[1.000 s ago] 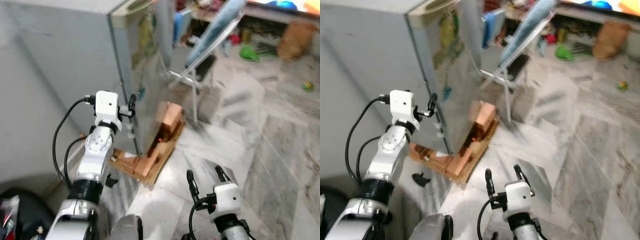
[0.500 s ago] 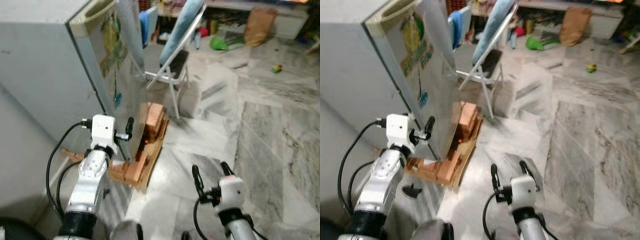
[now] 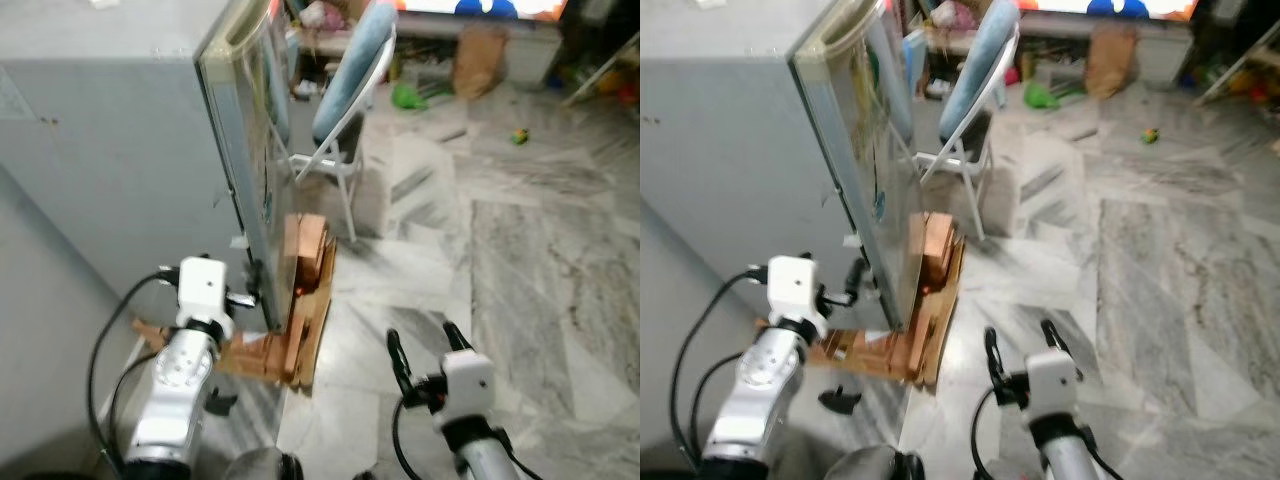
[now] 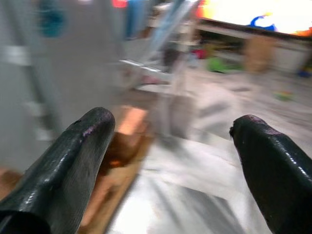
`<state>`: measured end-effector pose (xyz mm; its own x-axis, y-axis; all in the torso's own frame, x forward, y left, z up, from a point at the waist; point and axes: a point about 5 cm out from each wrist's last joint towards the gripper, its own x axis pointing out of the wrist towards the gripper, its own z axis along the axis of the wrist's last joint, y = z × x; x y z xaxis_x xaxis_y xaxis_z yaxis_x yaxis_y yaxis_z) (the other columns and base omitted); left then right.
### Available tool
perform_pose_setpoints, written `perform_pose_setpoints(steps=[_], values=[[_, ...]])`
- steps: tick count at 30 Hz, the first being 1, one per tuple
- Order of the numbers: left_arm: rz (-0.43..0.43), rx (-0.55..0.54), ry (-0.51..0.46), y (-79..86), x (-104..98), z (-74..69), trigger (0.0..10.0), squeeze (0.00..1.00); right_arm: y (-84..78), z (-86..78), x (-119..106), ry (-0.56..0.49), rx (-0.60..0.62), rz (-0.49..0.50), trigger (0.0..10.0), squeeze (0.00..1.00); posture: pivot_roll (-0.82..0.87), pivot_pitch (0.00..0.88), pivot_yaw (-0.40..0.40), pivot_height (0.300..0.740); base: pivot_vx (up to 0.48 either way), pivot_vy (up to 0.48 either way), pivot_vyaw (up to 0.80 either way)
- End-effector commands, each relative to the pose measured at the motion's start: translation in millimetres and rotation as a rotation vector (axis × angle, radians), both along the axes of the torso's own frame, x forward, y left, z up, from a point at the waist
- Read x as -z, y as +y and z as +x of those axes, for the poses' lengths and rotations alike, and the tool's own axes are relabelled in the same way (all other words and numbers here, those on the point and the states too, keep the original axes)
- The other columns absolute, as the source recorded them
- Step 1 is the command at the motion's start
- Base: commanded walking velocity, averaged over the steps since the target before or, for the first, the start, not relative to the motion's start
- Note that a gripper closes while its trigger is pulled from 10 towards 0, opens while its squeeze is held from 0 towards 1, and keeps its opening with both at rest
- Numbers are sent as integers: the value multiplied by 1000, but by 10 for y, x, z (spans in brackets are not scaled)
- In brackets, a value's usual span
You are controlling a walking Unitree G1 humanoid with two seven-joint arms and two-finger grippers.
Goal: Restocking fridge
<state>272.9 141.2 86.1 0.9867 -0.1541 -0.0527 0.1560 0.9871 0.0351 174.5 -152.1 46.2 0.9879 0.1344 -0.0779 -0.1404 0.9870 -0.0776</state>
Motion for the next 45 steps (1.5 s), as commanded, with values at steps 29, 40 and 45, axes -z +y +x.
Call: perform_pose_setpoints(steps=[29,40,45], values=[[1,-37,-117,24,-266,149,10000,0,-35,969,-333,-87,-33,11,10000,0,86,46,2,740,221,0,-21],[-4,-99,-100,37,-229,240,10000,0,-64,852,-309,-77,-24,-2,10000,0,61,76,4,740,24,0,0],[-20,-133,-68,72,-174,404,10000,0,-94,661,-310,-26,-36,40,10000,0,51,91,-14,740,0,0,0]])
